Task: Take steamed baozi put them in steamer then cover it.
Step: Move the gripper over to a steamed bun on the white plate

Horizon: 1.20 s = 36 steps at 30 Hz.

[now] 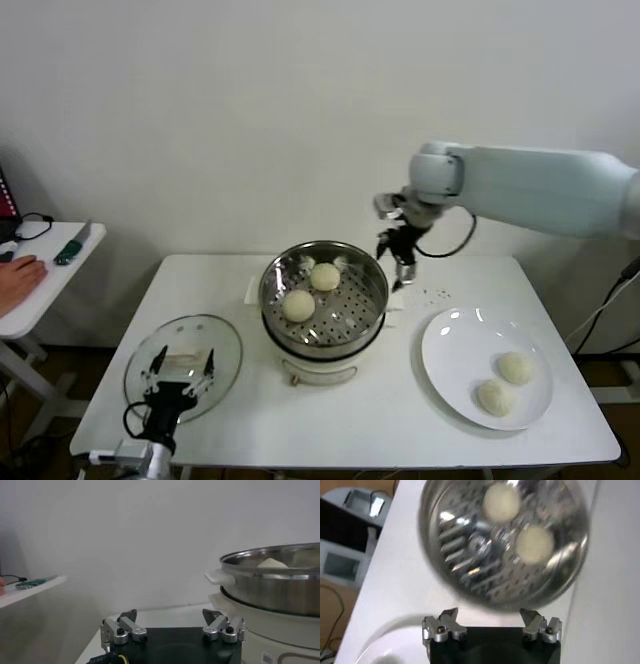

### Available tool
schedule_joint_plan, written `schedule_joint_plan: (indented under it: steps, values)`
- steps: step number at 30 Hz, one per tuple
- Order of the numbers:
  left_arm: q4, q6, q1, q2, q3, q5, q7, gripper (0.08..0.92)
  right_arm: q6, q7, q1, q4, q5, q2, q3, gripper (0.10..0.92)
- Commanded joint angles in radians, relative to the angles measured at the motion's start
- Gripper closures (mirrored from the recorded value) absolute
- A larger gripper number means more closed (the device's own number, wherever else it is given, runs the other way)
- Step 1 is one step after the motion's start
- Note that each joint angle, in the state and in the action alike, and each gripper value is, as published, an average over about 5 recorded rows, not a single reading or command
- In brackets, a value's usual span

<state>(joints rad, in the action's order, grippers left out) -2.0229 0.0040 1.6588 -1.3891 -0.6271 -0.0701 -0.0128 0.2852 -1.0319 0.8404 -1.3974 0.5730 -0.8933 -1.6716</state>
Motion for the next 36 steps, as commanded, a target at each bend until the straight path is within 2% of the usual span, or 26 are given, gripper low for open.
schedule_joint_plan:
  steps: [1,8,13,27,36]
  values:
    - [-0.016,0.016,0.002,-0.007,0.000,0.016,-0.002,0.177,-0.008,-0.013,-0.067,-0.181,-0.231,0.333,0.011,0.203]
    - [-0.009,0.013,0.012,-0.016,-0.010,0.029,0.000,0.177,-0.023,-0.021,-0.297,-0.195,-0.378,0.489,0.121,0.203]
    - [-0.006,0.014,0.017,-0.026,-0.008,0.044,0.001,0.177,-0.043,-0.033,-0.406,-0.162,-0.432,0.532,0.177,0.203]
    - [0.001,0.010,0.031,-0.034,-0.014,0.069,-0.005,0.177,-0.048,-0.030,-0.637,-0.082,-0.475,0.492,0.341,0.203]
    - [0.004,0.010,0.033,-0.033,-0.013,0.075,-0.006,0.177,-0.050,-0.023,-0.669,-0.031,-0.478,0.441,0.377,0.203]
